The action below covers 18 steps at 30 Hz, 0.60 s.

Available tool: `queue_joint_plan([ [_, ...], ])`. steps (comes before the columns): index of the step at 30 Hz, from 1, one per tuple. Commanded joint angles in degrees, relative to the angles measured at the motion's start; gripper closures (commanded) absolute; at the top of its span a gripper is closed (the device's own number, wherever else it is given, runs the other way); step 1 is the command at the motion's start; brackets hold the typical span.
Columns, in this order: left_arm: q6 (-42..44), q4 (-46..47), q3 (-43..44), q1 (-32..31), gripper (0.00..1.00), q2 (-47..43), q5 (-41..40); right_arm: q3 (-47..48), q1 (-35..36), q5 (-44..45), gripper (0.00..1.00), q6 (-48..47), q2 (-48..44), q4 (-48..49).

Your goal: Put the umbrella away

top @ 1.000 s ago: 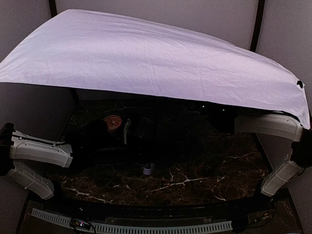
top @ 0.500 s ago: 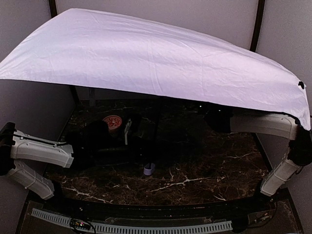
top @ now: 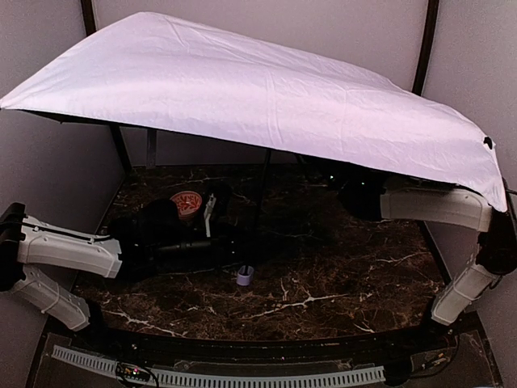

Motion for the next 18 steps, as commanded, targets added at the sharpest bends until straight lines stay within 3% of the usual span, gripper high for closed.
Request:
queue_joint_plan([
  [1,6.4,5.2,-0.4,-0.8,1.0,-4.6,-1.3,0.2,-0.5,-1.2,0.98,-2.3,-0.1,-5.8],
  [7,11.7,2.2,1.1,-0.8,1.0,-8.4,-6.8,-1.4,3.8,-2.0,0.84,-9.2,2.4,-15.9],
  [10,13.2,3.4,1.1,-0.8,1.0,-8.8,-10.1,-4.1,6.6,0.9,0.83,-10.9,3.1,-16.8],
  [18,13.7,2.8,2.8,-0.8,1.0,-7.2,-9.2,-8.9,9.7,1.3,0.81,-8.3,5.2,-16.4],
])
